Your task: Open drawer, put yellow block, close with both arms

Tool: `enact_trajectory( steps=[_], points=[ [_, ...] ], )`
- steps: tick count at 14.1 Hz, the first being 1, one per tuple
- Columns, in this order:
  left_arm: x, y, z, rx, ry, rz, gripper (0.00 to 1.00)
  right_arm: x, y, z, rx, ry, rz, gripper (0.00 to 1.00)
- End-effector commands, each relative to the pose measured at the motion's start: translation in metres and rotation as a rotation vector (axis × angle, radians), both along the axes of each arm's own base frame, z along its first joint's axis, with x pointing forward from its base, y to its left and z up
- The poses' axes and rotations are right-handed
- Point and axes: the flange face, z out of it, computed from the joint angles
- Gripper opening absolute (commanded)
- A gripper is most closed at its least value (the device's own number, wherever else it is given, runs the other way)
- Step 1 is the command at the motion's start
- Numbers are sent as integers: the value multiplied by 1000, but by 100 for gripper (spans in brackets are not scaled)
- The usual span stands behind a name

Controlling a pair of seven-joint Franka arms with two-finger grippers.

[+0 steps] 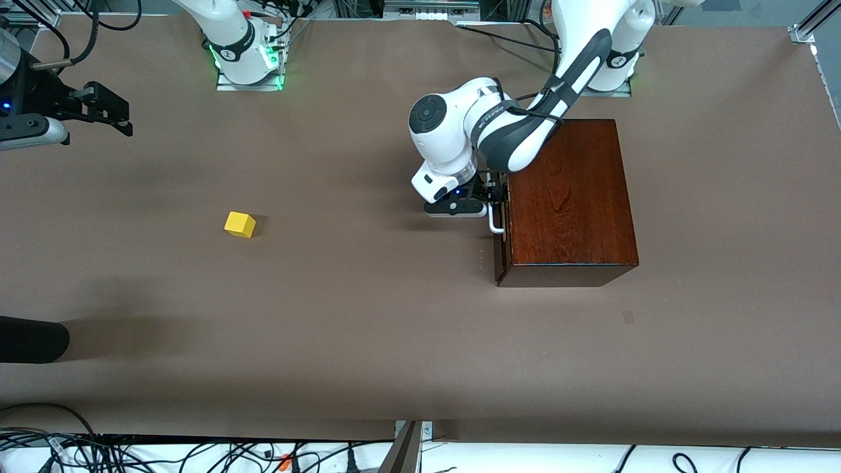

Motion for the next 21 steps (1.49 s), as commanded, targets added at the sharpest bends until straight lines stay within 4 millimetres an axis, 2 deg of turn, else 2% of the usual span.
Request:
enact_trajectory(
  steps=[1,4,5,7,9,14,18,21],
  points=[
    [-4,-13,4,-4,-30,1,100,1,-1,5,15,4,6,100],
    [-7,-17,-1,-5,-26,8,100,1,-1,6,15,3,6,100],
    [-13,-22,-2,-7,-21,1,100,1,-1,5,15,4,6,100],
    [-6,-31,4,-30,-41,24,100,2,-3,5,14,4,3,100],
    [-9,-43,5,-43,-44,20,100,2,-4,4,13,6,0,100],
    [-17,-51,-4,-42,-37,29,100,2,-7,5,13,3,-11,100],
    [-13,-61,0,-62,-49,41,100,5,-17,2,2,3,-19,100],
    [-19,-67,-5,-70,-36,52,100,6,-29,2,7,2,-40,100]
  ],
)
